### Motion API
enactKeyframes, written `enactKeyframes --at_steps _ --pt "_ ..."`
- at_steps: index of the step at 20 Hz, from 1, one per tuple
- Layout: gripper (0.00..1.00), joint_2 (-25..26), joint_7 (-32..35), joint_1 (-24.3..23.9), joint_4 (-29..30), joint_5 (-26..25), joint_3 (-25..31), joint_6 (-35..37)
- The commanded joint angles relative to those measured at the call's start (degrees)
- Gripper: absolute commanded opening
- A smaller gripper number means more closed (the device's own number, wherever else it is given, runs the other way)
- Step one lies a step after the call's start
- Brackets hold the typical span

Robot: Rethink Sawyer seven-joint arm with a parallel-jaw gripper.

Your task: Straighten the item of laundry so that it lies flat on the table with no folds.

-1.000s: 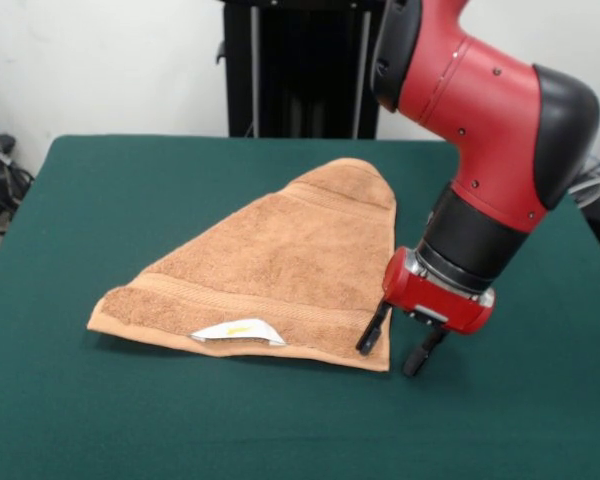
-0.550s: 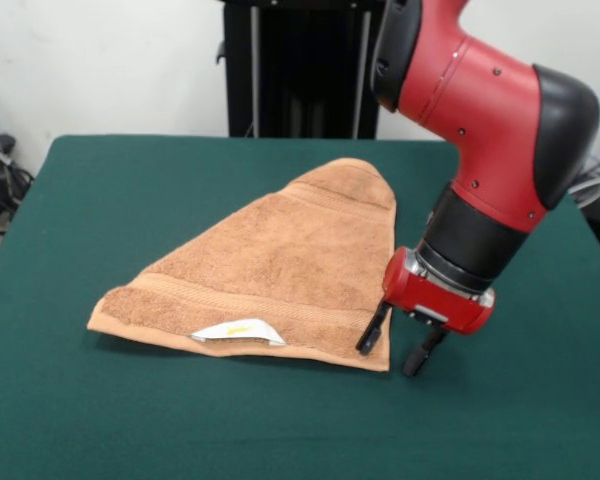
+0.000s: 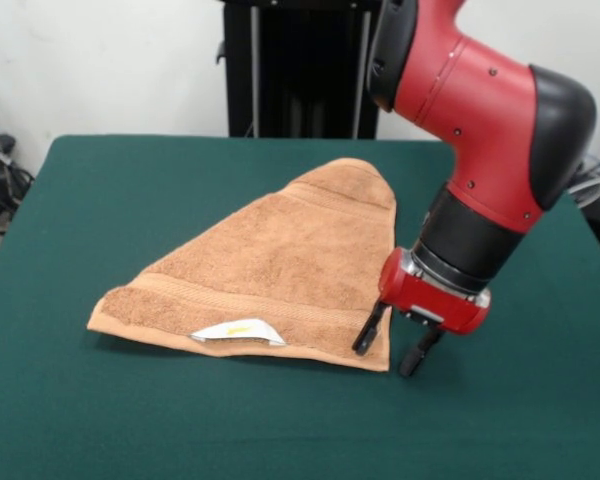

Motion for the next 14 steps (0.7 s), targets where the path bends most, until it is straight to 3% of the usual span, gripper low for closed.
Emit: enactKeyframes --at_steps 1,14 --pt "0.00 2.52 10.23 -2.20 1.77 -4.39 6.71 3.67" --pt "0.00 3.06 11.37 -1.84 0.83 -5.15 5.80 5.17"
